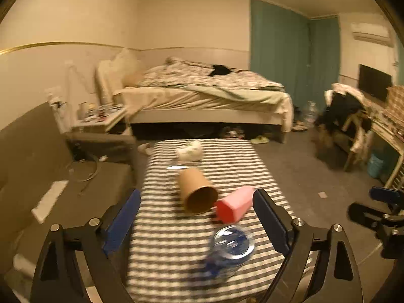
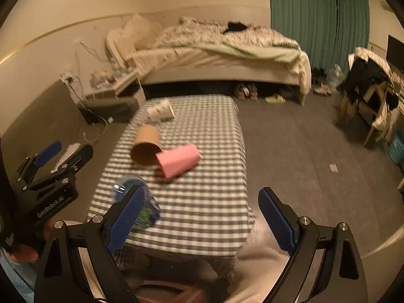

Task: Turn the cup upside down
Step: 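Set the bottle upright on the table, open the left gripper and withdraw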

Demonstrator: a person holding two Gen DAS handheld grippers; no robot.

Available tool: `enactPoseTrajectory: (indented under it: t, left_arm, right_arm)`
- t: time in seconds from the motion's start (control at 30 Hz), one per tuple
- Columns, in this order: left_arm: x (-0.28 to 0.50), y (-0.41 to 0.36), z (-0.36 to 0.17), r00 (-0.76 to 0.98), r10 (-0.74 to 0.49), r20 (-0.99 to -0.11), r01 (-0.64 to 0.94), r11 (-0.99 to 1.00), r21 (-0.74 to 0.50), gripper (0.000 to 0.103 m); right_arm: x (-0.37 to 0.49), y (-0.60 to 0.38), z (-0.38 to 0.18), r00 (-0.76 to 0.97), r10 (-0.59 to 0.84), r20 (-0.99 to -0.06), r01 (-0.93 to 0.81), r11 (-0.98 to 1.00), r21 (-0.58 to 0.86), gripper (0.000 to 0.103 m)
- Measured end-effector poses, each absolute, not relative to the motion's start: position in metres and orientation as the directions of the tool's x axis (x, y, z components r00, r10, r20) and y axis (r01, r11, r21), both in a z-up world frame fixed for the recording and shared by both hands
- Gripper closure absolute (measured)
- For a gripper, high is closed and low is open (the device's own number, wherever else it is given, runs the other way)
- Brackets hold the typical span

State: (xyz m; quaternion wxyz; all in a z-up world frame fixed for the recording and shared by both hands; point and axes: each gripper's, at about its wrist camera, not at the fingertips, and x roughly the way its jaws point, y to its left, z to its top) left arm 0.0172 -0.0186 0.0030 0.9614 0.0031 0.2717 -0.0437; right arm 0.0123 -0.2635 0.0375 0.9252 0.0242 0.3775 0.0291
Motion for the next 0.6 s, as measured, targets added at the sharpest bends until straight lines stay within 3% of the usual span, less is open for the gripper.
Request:
enactPoseTrajectory:
  t: [0.17,0.37,0.6]
  left_arm:
    - [0.0,0.013,0.004,0.829,-0.052,-0.557,0.032,0.998,-0.046,0.01]
    - [-0.018,0.036,-0.005,0.826,-0.02,-0.563,-0.01,0.999,-0.05,0.004]
    - [-0.03,0.048,-0.022,0.816,-0.019,-0.578,-0.025,0.997,-0.068,0.004]
  right_arm:
    - [-0.011,-0.243,0.045,0.778,0.106,-0.619,-0.069,0.994,0.084,0.009]
    - [-0.023,-0.216,0.023,0.775,0.143,-0.616,-0.112,0.99,0.089,0.009]
    - [-0.031,-0.208,0.004,0.821,0.059,-0.568,-0.056,0.998,0.022,0.0]
